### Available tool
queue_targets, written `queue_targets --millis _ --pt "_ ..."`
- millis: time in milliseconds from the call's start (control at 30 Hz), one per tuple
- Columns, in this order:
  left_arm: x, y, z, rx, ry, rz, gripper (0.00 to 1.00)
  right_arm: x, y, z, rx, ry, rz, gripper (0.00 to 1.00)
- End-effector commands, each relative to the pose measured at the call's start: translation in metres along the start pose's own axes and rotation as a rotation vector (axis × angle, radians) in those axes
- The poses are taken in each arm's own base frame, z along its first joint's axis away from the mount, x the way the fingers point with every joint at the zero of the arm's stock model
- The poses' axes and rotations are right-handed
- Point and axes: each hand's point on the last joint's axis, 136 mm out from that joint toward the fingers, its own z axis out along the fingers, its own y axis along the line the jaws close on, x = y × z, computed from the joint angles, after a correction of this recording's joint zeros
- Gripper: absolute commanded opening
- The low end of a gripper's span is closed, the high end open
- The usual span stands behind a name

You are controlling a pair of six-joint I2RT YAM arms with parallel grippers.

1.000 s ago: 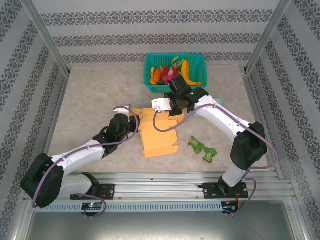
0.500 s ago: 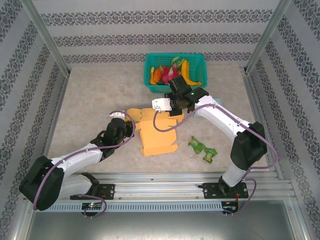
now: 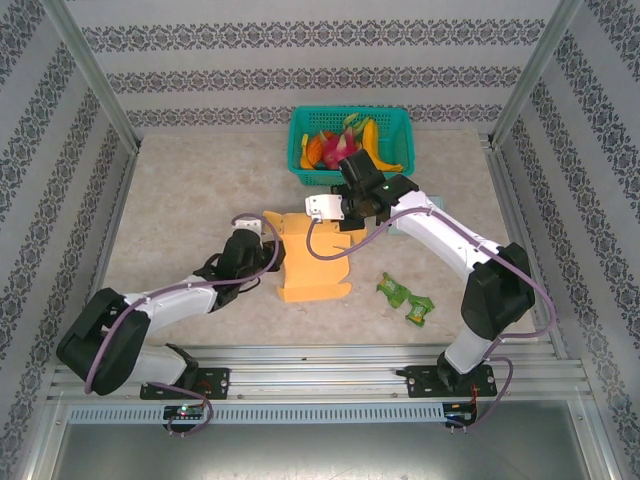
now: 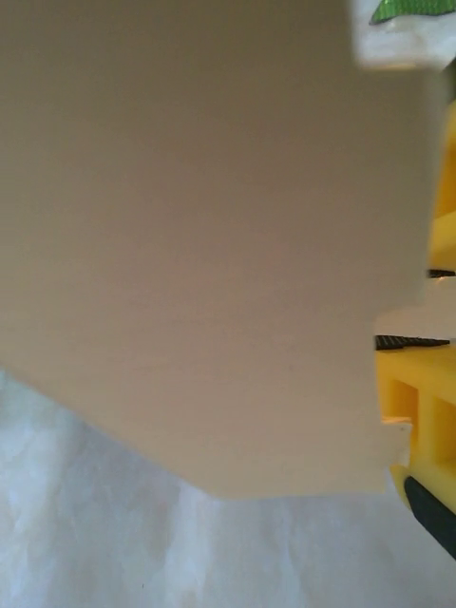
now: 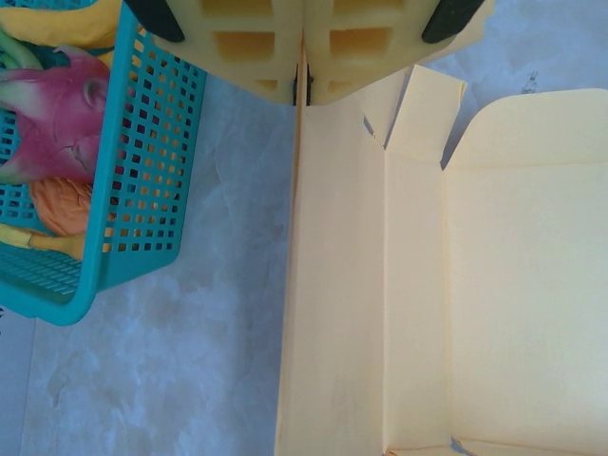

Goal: Fold the paper box

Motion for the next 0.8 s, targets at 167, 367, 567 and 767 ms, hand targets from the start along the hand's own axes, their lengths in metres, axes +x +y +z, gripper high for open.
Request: queue_targets --millis 167,367,567,767 --pt "-0.021 -0.023 0.018 0.095 -0.054 -0.081 0.28 -0.001 0.021 0.018 -0.064 -0.047 0.033 0.0" --pt "-0.017 -0.018 0.023 0.072 -0.046 -0.064 0.28 0.006 0.023 0.024 -0.073 -0.036 0.039 0.0" --pt "-0.023 -0.02 0.011 0.08 -0.073 -0.039 0.28 0.013 0.025 0.032 -0.08 -0.012 0.044 0.0" --pt "-0.026 -0.01 -0.027 0.063 -0.134 0.017 0.29 0.019 0.011 0.032 0.011 0.005 0.044 0.0"
